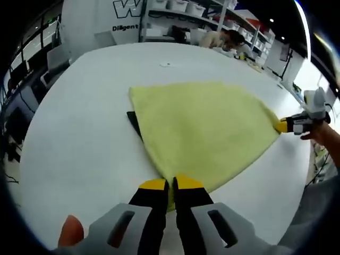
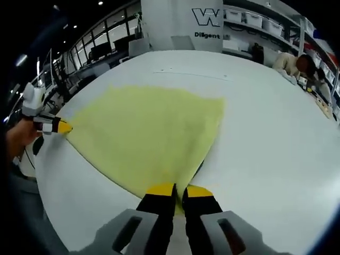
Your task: Fold the garment on the visible template until the final outline fits inside the template.
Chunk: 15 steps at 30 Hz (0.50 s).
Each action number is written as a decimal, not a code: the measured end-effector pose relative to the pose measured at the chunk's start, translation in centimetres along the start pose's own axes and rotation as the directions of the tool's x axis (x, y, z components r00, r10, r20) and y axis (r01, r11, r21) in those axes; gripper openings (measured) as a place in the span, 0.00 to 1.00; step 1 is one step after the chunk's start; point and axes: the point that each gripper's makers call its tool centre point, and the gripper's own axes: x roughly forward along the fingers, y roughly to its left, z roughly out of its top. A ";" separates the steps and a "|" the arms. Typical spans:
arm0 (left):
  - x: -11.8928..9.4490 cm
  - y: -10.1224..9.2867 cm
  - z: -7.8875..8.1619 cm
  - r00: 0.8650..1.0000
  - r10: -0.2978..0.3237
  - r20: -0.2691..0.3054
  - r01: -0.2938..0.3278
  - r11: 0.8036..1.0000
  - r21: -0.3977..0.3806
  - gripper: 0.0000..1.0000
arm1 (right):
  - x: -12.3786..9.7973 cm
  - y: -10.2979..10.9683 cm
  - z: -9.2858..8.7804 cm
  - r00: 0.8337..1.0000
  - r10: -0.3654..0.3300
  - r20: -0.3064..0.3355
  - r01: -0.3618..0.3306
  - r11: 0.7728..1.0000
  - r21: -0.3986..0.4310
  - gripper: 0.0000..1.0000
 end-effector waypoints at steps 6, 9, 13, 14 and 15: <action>-1.3 -0.9 -1.6 1.000 -0.005 -0.021 0.005 1.000 0.016 0.01 | -1.2 0.9 -1.6 0.999 0.005 -0.033 -0.005 1.000 -0.015 0.01; -1.9 -1.5 -2.5 0.999 -0.014 -0.036 0.015 0.999 0.037 0.01 | -1.8 1.1 -2.4 0.999 0.006 -0.053 -0.007 1.000 -0.020 0.00; -3.0 -2.2 -4.0 0.998 -0.028 -0.051 0.031 0.998 0.057 0.01 | -2.7 1.8 -3.7 0.997 0.008 -0.078 -0.010 0.999 -0.036 0.00; -3.2 -2.3 -4.3 0.998 -0.030 -0.056 0.034 0.998 0.055 0.01 | -3.0 2.0 -4.0 0.996 0.009 -0.084 -0.012 0.999 -0.037 0.00; -3.3 -2.4 -4.4 0.998 -0.031 -0.058 0.034 0.998 0.055 0.01 | -3.0 2.1 -4.1 0.996 0.010 -0.087 -0.013 0.999 -0.037 0.00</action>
